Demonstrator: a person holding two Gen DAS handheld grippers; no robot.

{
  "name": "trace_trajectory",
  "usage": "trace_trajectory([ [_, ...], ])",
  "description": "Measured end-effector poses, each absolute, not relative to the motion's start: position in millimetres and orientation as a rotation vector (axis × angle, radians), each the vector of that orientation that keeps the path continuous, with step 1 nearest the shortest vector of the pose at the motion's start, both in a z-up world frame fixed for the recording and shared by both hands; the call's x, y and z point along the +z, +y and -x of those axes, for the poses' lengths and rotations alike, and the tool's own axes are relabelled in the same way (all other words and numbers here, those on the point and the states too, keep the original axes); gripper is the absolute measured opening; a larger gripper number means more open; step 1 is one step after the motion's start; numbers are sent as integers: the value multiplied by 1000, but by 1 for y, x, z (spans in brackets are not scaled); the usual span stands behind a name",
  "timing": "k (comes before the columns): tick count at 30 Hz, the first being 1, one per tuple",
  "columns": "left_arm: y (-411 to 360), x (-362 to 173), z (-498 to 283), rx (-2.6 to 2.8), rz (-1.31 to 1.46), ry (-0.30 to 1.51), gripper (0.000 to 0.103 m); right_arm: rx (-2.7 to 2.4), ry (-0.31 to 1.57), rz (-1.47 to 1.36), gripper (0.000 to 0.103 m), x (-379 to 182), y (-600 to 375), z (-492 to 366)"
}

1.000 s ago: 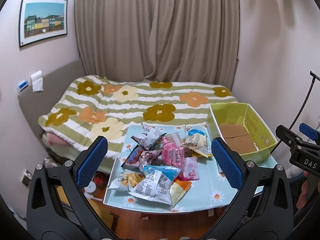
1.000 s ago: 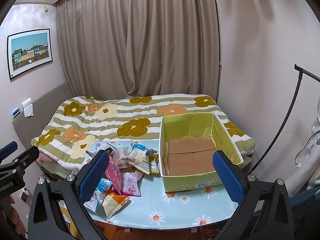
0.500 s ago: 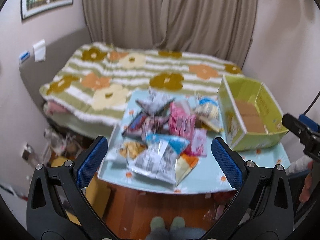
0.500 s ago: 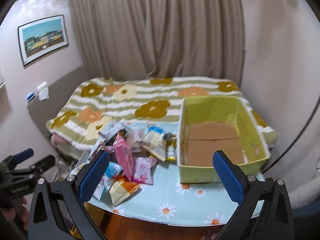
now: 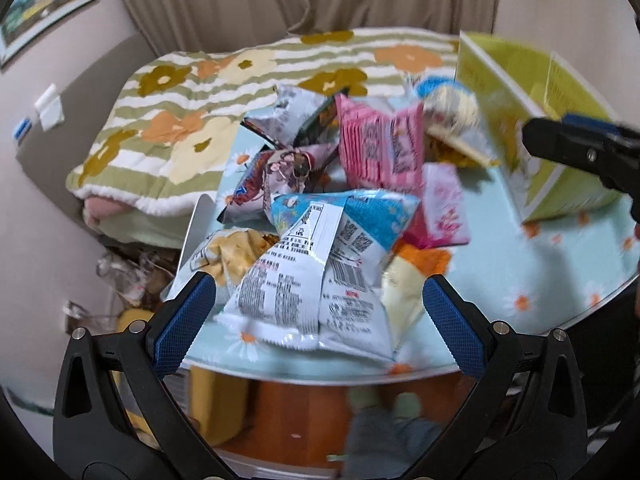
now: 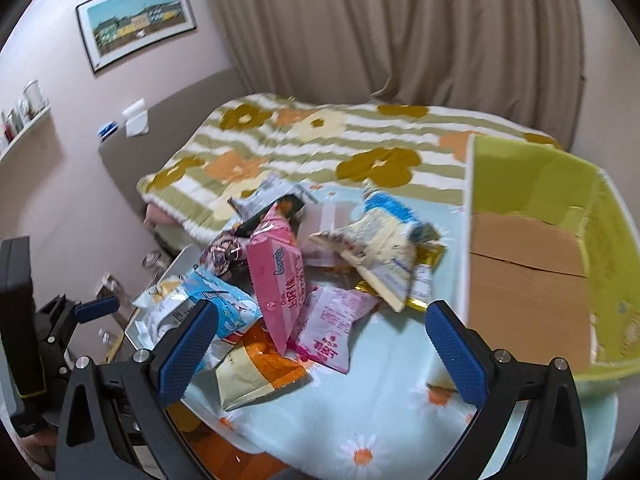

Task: Organize snacks
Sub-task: 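Grasp the blue-white chip bag with the left tool while the right tool grasps the pink striped bag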

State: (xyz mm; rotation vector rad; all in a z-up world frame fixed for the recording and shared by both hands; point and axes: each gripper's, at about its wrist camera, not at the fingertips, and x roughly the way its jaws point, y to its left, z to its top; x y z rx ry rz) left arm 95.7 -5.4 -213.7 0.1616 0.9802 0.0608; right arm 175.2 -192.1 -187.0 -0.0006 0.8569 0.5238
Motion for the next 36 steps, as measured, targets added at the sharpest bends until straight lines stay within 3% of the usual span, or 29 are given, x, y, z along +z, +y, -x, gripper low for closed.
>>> trace_trajectory([
  [12, -15, -252, -138, -3, -305, 1022, 101, 681, 900, 102, 102, -223, -149, -217],
  [15, -12, -259, -146, -22, -290, 1053, 93, 730, 920, 106, 98, -233, -139, -225],
  [19, -6, -264, -152, -55, -261, 1086, 89, 765, 955, 119, 87, -245, -125, -235],
  [27, 11, -260, -156, -122, -165, 1122, 71, 779, 1003, 85, 85, -250, -112, -246],
  [36, 25, -248, -149, -161, -73, 1121, 65, 776, 1073, 92, 56, -259, -103, -255],
])
